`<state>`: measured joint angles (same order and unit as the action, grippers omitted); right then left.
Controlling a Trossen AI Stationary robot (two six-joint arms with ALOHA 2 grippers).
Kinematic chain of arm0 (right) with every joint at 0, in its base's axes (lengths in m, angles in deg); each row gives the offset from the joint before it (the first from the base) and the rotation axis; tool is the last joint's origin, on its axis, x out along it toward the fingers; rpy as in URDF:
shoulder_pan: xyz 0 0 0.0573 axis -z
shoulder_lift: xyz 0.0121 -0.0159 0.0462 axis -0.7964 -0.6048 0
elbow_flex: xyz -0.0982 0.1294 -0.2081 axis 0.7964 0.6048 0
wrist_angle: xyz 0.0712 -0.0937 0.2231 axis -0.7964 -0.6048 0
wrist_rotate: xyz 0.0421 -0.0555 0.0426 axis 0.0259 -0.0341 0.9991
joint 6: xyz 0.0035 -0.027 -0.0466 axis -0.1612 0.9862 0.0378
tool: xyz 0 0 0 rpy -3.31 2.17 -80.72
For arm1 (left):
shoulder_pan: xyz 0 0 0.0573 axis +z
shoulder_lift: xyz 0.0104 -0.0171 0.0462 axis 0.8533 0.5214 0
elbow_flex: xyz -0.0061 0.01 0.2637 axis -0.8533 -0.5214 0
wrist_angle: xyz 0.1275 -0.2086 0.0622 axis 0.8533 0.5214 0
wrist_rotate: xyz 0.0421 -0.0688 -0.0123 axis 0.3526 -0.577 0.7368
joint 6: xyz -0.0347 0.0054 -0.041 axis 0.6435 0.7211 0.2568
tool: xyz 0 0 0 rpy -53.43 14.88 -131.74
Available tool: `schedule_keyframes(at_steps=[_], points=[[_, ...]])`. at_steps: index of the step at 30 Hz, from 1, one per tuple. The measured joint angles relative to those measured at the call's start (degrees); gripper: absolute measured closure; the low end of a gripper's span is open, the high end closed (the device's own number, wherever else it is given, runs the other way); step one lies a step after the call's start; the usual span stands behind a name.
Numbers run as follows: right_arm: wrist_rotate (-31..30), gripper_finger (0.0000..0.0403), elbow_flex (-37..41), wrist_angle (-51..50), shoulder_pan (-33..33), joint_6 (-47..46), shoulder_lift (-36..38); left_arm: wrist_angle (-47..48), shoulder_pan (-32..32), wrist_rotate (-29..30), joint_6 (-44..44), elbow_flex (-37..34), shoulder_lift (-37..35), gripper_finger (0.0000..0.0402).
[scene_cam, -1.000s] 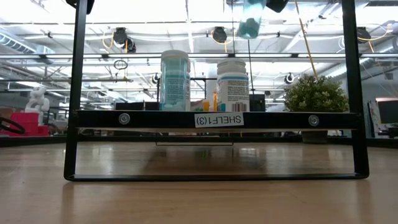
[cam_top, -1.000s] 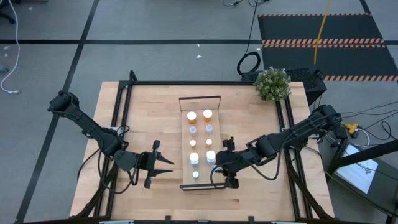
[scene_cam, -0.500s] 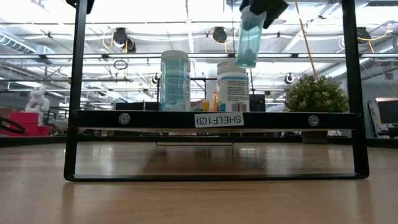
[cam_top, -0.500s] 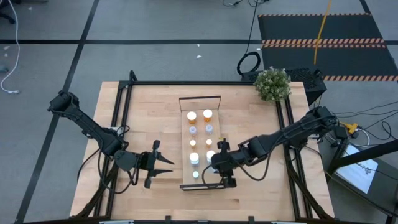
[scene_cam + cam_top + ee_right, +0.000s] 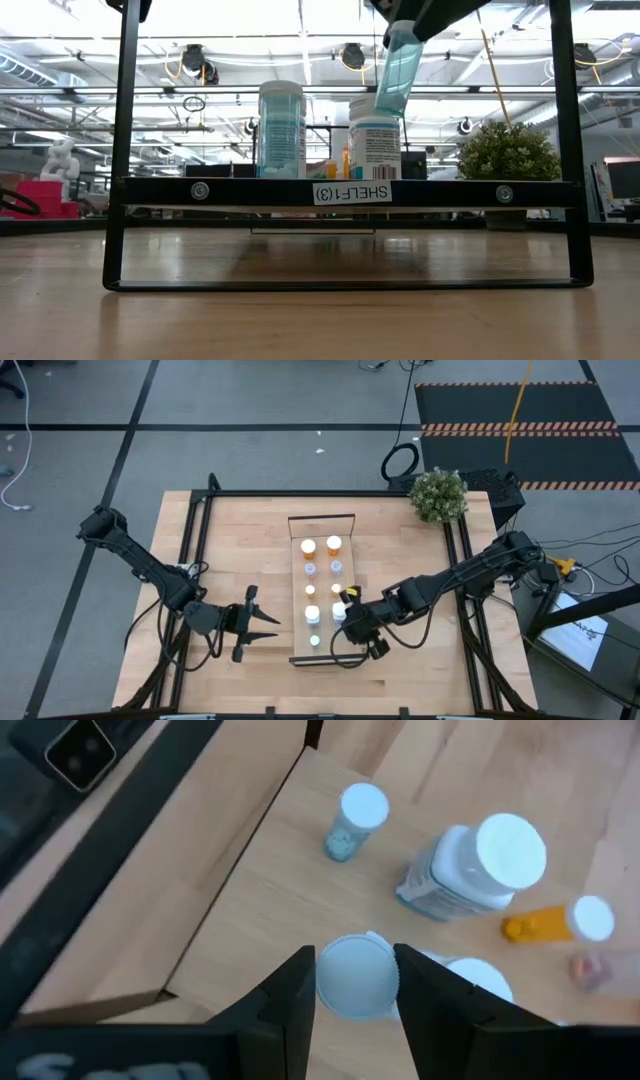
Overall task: Pick and place medicine bottles onto shelf by color
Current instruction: Put the blue medicine bottle on the shelf
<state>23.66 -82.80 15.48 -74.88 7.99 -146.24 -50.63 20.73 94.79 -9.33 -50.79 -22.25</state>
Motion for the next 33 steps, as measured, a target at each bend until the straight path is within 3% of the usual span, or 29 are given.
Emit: schedule_keyframes(at_steps=[7, 16, 27, 33], points=[[0.6, 0.0284, 2.6, 3.0, 0.0, 4.8, 0.0, 0.0, 0.0, 0.0, -0.5, 0.0, 0.0, 0.0268], [8.2, 0.0284, 6.9, 10.8, 1.9, 11.0, 0.0, 0.0, 1.5, 0.0, -0.6, 0.0, 0.0, 0.0268], [17.8, 0.0284, 8.7, 12.0, 4.4, 14.9, 0.0, 0.0, 1.5, 0.0, 0.0, 0.0, 0.0, 0.0268], [18.2, 0.0284, 8.7, 12.5, 4.5, 17.0, 0.0, 0.0, 1.5, 0.0, 0.3, 0.0, 0.0, 0.0268]])
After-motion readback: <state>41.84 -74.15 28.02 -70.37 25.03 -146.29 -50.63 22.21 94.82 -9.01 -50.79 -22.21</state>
